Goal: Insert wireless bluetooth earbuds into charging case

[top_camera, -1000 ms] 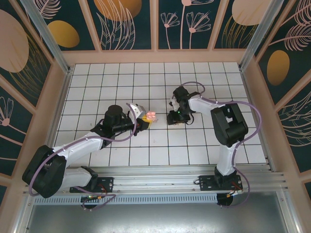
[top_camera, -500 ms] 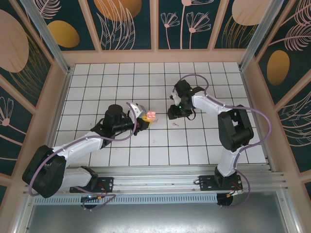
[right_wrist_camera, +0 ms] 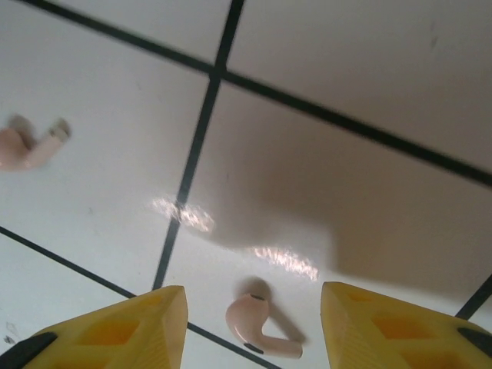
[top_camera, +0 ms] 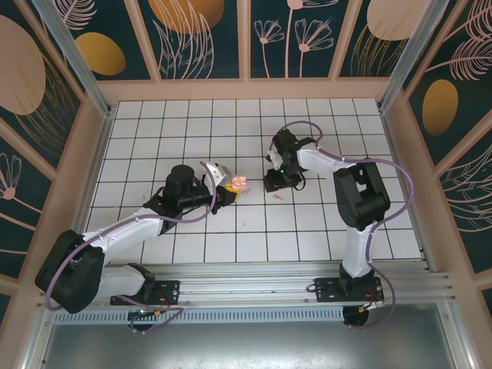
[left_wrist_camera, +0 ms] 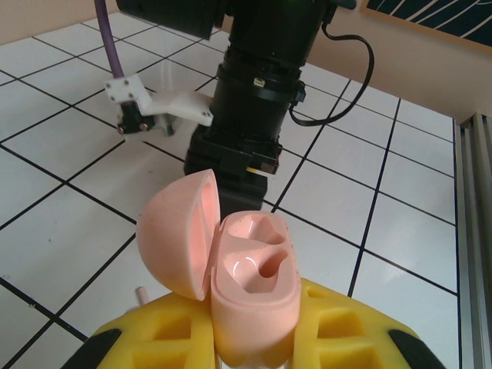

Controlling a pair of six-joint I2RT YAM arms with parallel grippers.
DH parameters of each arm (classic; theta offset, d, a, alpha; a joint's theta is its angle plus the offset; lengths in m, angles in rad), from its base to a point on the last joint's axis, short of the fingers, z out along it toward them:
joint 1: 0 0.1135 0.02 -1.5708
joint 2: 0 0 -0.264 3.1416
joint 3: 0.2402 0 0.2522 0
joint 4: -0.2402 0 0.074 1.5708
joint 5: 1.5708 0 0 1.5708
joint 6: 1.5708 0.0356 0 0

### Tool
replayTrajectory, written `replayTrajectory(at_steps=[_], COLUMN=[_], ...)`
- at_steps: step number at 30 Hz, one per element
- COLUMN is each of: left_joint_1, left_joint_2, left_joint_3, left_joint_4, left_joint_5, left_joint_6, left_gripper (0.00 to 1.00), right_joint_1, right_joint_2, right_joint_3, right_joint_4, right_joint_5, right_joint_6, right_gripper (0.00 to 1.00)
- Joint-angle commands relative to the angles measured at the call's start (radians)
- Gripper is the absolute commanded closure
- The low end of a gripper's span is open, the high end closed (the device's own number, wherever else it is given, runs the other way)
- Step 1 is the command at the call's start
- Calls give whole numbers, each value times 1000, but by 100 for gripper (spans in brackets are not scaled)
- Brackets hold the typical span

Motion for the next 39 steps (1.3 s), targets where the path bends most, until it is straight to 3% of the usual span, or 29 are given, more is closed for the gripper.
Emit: replayTrajectory(at_steps=[1,15,27,39], left_joint_1=[-5,-5,-3,-4], left_joint_2=[7,1,-7,-10], left_joint_3=[25,22,21,19], left_joint_4=[-4,3,-6,-16], left_joint_5=[1,4,2,-7], left_joint_6=[-7,-18,-16,-12], left_gripper=[85,85,85,86], right_joint_1=[-4,24,36,77], right_joint_2=[-42,-95,-66,31], right_joint_3=[-59,-86,61,127], right_joint_4=[-41,-39,-158,-186], right_joint_5=[-35,-137,61,110], right_joint_6=[-6,46,104,96], right_gripper=[51,57,57,61])
